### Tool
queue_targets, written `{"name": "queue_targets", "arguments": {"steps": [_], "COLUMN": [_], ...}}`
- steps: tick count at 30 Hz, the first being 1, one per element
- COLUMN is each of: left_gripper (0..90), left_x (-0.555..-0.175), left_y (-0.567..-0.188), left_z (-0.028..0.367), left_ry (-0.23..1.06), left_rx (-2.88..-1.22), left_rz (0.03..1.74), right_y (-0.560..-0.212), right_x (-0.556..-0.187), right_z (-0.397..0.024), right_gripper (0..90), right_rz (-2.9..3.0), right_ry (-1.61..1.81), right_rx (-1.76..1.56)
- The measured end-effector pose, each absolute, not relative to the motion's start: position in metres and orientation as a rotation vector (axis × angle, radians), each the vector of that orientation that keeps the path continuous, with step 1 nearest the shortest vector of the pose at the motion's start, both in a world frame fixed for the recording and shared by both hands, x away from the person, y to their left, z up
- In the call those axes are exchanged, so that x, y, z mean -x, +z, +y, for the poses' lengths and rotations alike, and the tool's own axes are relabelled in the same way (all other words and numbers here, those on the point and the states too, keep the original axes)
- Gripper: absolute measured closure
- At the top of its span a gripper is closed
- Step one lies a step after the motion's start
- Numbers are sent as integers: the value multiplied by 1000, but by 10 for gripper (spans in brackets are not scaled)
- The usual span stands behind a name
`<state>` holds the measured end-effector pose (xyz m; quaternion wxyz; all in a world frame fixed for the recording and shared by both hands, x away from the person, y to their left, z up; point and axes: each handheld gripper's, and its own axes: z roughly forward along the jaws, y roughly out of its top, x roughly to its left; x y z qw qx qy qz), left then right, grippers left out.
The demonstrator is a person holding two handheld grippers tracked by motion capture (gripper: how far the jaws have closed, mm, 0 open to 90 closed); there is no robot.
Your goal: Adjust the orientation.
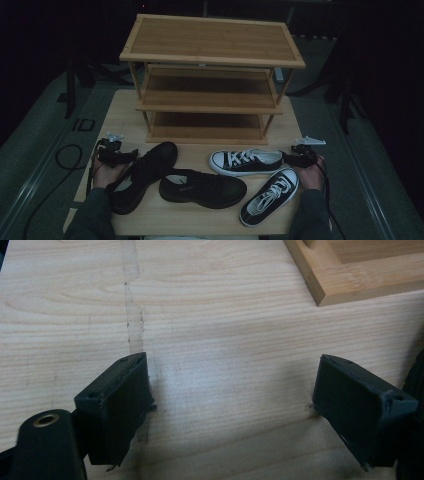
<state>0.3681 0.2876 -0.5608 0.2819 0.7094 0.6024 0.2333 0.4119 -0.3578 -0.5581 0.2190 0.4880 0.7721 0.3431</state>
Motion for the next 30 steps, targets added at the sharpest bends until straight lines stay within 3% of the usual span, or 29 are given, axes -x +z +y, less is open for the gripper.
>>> {"name": "queue_targets", "arguments": {"steps": [19,24,30], "left_gripper": [516,578,576], "left_x": [-362,-360,-355], "left_y": [-547,-537,-522], "left_z": [302,304,306], "left_ry": [507,471,470], "left_rx": [-1991,-2002,-1999], "left_rz": [1600,1591,1556], "right_y": [-558,-558,-558], "right_x": [-411,-411,-411], "right_z": [-357,-357,-357], "right_gripper": [353,353,353], "right_rz": [2130,2129,2126], "right_ry": [947,946,945], "right_rx": [-1356,-1358,-1362]}}
